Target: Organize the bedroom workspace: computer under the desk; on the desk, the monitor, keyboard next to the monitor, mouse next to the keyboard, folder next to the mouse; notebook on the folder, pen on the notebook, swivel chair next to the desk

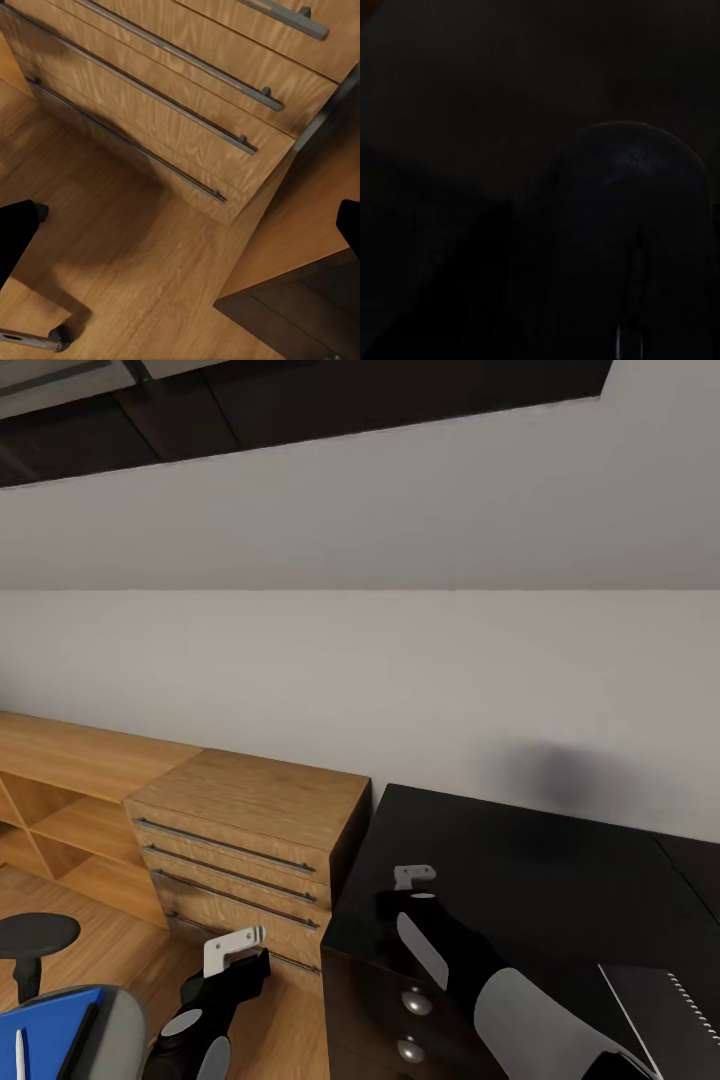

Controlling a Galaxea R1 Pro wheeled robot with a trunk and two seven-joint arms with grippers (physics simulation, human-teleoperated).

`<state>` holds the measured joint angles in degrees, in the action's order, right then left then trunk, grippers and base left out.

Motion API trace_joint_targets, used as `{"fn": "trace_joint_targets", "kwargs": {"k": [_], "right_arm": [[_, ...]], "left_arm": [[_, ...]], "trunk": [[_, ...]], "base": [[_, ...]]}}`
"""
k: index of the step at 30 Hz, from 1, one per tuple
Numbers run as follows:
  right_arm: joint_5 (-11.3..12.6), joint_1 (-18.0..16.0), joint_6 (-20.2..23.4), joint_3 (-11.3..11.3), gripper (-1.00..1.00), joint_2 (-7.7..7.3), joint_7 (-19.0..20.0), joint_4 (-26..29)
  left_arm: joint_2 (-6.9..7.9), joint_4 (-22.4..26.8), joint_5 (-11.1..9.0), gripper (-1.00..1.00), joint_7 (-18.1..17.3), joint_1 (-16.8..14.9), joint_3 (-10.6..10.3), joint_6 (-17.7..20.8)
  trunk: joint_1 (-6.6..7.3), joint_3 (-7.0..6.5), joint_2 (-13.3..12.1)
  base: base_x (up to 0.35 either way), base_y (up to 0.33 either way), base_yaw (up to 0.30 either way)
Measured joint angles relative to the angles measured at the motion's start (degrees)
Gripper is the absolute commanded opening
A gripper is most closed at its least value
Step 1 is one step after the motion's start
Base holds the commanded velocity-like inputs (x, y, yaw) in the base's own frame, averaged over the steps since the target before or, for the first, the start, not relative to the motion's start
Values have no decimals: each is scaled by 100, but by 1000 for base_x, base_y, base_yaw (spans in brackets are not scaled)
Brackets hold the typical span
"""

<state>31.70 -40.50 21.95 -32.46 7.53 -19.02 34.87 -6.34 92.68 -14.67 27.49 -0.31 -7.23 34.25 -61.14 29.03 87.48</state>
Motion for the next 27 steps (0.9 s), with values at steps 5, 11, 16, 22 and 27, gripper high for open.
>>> {"fn": "trace_joint_targets", "kwargs": {"k": [5,11,16,22,27], "right_arm": [[-1,0,-4,-1,-100,-1,-3,-3],[16,-1,-21,-8,-100,-7,-47,-5],[111,4,-9,8,-100,-10,-13,-8],[97,4,-15,7,-100,-10,-35,32],[92,6,30,-14,-100,-46,-429,622]], "left_arm": [[0,2,2,100,0,0,0,0],[0,0,3,100,0,-1,-1,0],[0,-1,3,100,0,-1,0,0],[0,3,2,100,0,-1,7,0],[1,0,2,100,0,-1,8,0]], "trunk": [[0,0,0],[-1,0,-1],[108,-88,-200],[240,-196,-441],[350,-286,-641]], "base": [[0,0,0],[0,0,0],[0,0,0],[0,0,0],[-8,0,0]]}}
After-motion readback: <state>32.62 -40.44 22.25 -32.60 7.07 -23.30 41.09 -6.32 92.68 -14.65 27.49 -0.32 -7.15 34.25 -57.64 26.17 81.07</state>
